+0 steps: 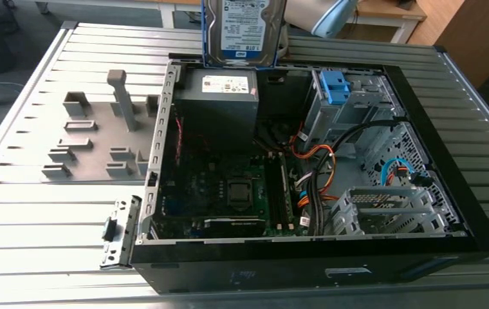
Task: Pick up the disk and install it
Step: 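Pick up the disk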
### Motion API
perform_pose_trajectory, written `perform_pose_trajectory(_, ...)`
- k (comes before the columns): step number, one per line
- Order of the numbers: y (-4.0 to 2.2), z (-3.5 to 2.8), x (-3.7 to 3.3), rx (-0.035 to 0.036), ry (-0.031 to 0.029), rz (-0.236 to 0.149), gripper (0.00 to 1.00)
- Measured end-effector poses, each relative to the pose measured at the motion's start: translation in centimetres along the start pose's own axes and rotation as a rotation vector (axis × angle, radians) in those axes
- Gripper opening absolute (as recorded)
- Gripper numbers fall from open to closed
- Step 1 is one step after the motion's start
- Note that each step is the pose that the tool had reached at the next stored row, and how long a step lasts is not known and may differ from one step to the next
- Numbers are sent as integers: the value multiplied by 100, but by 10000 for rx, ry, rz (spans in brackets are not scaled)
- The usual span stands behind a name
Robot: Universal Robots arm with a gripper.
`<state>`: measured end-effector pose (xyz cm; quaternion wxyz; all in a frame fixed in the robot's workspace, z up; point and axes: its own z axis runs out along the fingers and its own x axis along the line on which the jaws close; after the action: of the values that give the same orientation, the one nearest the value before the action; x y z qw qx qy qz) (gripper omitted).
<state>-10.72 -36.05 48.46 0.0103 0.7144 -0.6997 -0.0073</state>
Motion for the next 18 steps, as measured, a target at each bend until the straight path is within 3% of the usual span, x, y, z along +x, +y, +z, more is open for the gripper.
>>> perform_pose_trajectory(18, 2, 5, 83, 0, 0, 0, 36)
